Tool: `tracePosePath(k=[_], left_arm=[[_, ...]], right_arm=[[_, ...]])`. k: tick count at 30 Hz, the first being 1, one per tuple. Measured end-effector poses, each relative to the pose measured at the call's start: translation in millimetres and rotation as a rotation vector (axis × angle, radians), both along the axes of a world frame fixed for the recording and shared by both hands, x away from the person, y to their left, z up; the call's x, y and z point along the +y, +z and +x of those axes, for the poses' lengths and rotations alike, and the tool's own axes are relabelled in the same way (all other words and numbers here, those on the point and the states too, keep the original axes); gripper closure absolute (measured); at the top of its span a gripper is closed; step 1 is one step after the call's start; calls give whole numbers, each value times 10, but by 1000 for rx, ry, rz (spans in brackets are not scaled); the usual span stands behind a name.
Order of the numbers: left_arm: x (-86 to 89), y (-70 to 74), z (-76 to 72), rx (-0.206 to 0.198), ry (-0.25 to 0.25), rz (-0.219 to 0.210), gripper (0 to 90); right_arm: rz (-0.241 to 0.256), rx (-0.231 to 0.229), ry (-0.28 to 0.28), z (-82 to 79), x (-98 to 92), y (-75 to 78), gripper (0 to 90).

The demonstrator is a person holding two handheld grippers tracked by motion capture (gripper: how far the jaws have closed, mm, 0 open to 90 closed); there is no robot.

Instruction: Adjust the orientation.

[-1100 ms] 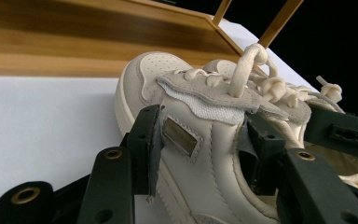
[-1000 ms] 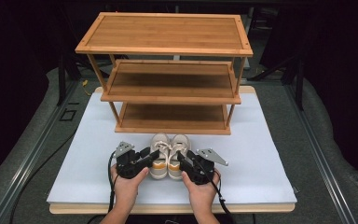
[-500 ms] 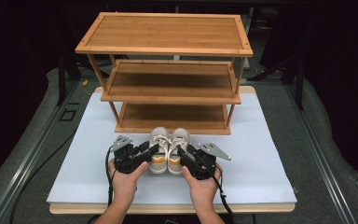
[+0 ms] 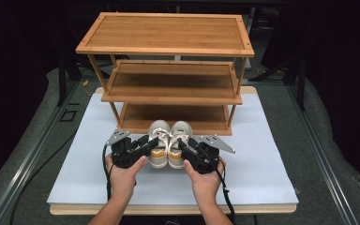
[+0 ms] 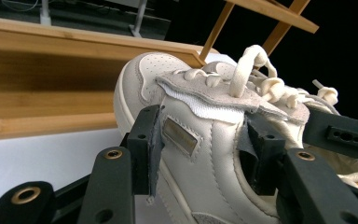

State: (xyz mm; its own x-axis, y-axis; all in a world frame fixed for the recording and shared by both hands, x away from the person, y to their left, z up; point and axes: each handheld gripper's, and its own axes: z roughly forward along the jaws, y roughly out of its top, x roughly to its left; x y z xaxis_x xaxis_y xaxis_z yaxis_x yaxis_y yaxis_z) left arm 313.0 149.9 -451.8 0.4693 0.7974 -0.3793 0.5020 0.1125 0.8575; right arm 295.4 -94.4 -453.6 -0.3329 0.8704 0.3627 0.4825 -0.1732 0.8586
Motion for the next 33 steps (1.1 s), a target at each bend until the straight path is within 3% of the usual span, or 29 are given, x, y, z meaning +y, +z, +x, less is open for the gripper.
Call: tracePosePath(k=[33], left_arm=[[-7,521,43,-63,-10,-15,542]], right_arm=[[10,-63,2,36,-33,526,572]])
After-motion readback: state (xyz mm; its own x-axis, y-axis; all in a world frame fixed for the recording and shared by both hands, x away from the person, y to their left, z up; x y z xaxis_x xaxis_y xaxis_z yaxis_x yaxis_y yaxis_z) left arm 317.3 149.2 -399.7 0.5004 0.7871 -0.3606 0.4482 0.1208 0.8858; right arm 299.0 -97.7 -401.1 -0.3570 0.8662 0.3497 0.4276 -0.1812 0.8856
